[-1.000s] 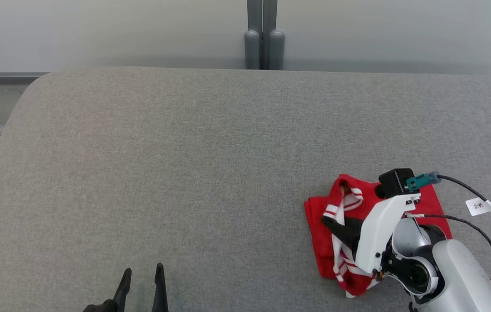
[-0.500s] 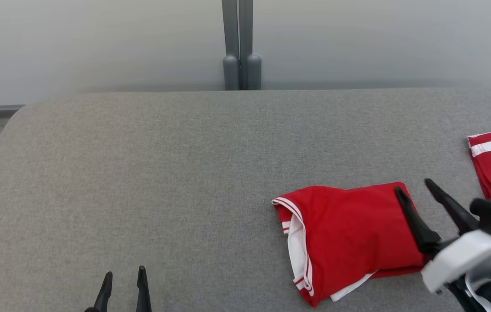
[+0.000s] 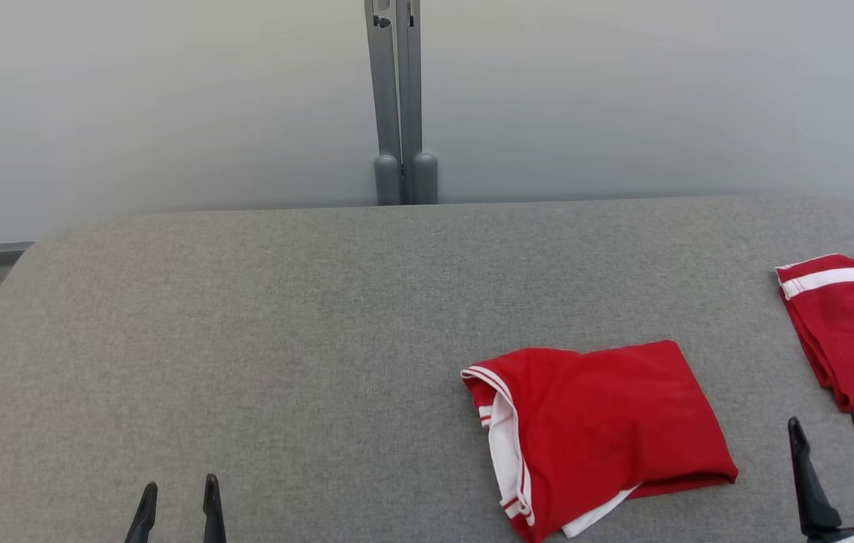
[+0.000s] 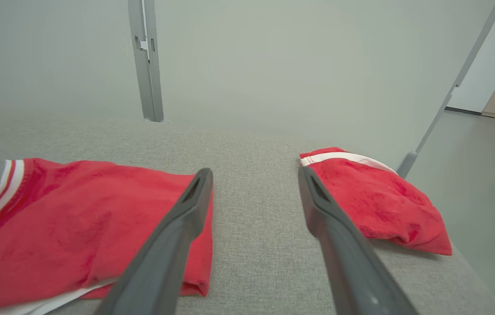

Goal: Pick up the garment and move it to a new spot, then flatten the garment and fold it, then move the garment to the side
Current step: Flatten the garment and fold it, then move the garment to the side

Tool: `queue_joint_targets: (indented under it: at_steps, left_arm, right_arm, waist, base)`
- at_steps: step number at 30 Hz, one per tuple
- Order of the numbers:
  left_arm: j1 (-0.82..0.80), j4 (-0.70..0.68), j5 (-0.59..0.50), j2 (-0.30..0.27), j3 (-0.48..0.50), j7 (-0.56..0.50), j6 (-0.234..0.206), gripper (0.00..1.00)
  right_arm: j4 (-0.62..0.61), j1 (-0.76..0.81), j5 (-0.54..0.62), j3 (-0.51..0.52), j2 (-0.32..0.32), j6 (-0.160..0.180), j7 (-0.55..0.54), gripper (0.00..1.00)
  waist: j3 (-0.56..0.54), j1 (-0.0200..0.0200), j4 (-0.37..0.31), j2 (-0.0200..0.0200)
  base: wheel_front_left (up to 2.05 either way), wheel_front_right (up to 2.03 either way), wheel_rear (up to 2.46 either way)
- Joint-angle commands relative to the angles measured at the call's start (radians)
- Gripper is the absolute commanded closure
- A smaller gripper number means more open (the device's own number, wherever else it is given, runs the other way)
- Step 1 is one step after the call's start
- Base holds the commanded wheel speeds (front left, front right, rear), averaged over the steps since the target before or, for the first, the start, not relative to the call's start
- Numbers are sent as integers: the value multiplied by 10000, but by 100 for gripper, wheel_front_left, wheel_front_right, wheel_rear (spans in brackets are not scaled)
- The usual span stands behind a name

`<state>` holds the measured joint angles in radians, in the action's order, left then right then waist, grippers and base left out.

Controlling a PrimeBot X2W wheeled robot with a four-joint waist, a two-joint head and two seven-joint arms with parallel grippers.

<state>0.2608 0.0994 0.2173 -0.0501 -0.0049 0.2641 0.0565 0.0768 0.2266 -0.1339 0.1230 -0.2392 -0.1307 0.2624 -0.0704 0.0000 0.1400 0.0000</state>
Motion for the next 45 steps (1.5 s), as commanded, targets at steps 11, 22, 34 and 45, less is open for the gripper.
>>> queue_joint_targets:
  at_steps: [11, 22, 34, 45]
  left_arm:
    - [46, -21, -227, -12, 217, -1, 420, 0]
    - [-107, -31, -49, -12, -36, -1, 397, 0]
    - [-601, 149, 137, -12, -763, -1, 246, 0]
    - [-639, 12, 305, -12, -1171, -1, 19, 0]
  right_arm:
    - [-152, 210, 255, -149, 581, 1, 28, 0]
    - [565, -818, -1091, -778, 85, 1, 18, 0]
    - [4143, -4335, -3139, -3176, -1754, 3, -5569, 0]
    - [5984, -5079, -4706, -3405, -1335, -3, -5888, 13]
  waist:
    - [-94, 0, 4, 0]
    - [199, 0, 48, 0]
    - [993, 0, 878, 0]
    - [1341, 0, 1344, 0]
  base:
    - [0, 0, 0]
    - [0, 0, 0]
    - [0, 0, 0]
    - [0, 0, 0]
